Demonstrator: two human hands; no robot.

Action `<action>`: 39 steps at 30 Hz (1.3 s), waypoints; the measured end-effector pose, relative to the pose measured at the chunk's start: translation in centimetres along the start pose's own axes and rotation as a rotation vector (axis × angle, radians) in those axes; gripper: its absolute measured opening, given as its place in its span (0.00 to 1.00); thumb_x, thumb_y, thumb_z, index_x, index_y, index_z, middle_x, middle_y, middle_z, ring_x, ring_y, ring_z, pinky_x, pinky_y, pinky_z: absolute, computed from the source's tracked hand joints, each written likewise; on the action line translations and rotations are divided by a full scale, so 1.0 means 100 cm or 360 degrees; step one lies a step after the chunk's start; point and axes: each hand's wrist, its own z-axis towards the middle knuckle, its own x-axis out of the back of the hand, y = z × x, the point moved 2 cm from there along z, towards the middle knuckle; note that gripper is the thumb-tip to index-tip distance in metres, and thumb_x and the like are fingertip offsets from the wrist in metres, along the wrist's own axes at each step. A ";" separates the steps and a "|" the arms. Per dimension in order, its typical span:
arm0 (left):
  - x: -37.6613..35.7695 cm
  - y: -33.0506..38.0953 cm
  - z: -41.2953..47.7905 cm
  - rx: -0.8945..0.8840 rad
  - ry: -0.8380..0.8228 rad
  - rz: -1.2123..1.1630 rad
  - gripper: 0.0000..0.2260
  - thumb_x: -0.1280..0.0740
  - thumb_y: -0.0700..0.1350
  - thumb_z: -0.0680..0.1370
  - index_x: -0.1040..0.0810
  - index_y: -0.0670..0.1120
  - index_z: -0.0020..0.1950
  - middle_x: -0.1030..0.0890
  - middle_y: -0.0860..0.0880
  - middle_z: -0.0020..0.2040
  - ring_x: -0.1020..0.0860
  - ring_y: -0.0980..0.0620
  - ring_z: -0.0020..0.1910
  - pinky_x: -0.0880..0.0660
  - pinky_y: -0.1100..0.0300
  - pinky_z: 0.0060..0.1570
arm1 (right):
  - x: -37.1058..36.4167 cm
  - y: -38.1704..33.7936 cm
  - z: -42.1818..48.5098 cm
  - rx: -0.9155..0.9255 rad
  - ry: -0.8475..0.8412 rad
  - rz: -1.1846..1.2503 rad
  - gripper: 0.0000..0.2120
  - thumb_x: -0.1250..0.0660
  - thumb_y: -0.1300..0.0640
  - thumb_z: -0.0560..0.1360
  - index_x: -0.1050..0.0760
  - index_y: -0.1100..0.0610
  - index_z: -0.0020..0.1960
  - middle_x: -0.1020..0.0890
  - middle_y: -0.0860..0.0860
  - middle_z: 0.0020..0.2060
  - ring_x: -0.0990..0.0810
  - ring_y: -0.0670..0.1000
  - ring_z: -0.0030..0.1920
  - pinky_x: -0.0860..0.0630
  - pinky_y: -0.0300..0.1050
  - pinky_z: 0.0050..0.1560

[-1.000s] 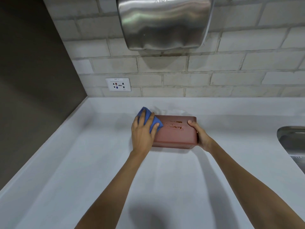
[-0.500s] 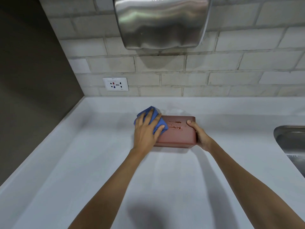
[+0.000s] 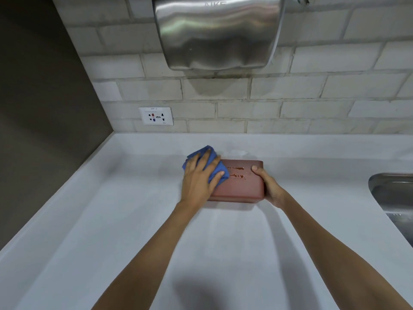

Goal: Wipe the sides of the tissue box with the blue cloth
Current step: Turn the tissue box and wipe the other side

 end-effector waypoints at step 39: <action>-0.015 0.009 -0.036 0.0279 0.0052 -0.0169 0.18 0.34 0.46 0.76 0.24 0.44 0.65 0.26 0.39 0.68 0.28 0.36 0.66 0.32 0.42 0.66 | -0.010 0.006 -0.011 0.0091 0.0123 0.0092 0.31 0.35 0.37 0.70 0.29 0.56 0.65 0.19 0.53 0.53 0.20 0.52 0.51 0.22 0.48 0.47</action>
